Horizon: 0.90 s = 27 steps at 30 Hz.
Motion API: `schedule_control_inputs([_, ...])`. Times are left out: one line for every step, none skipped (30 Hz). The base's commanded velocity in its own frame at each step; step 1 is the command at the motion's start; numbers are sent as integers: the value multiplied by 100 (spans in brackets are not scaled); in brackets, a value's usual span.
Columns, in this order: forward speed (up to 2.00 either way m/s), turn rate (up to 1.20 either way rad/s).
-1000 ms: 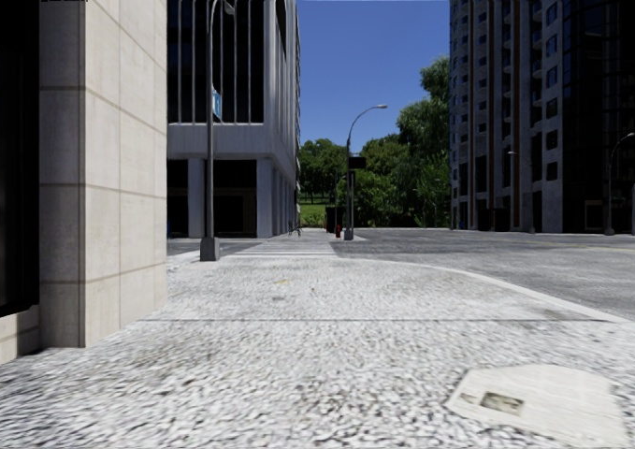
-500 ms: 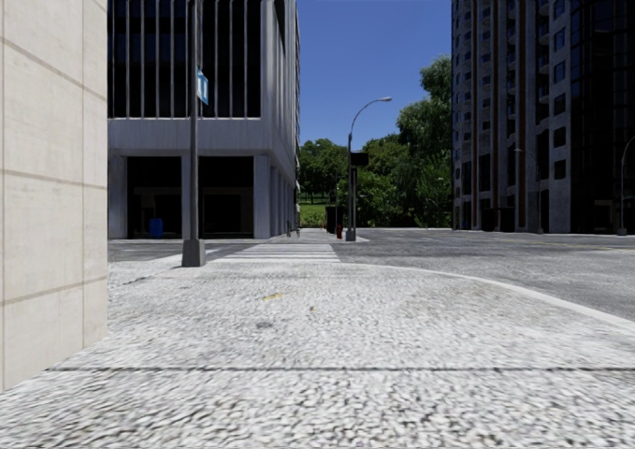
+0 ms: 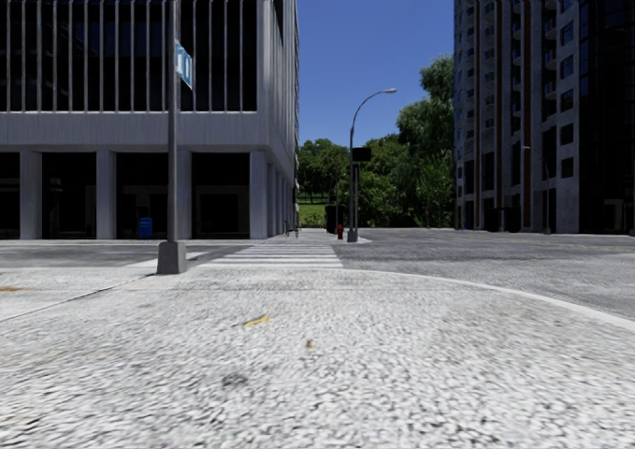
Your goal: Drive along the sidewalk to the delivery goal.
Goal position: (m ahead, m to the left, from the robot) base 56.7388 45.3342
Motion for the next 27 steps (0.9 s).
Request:
schedule_control_inputs([200, 0])
schedule_control_inputs([200, 0])
schedule_control_inputs([200, 0])
schedule_control_inputs([200, 0])
schedule_control_inputs([200, 0])
schedule_control_inputs([200, 0])
schedule_control_inputs([200, 0])
schedule_control_inputs([200, 0])
schedule_control_inputs([200, 0])
schedule_control_inputs([200, 0])
schedule_control_inputs([200, 0])
schedule_control_inputs([200, 0])
schedule_control_inputs([200, 0])
schedule_control_inputs([200, 0])
schedule_control_inputs([200, 0])
schedule_control_inputs([200, 0])
schedule_control_inputs([200, 0])
schedule_control_inputs([200, 0])
schedule_control_inputs([200, 0])
schedule_control_inputs([200, 0])
schedule_control_inputs([200, 0])
schedule_control_inputs([200, 0])
schedule_control_inputs([200, 0])
schedule_control_inputs([200, 0])
schedule_control_inputs([200, 0])
schedule_control_inputs([200, 0])
schedule_control_inputs([200, 0])
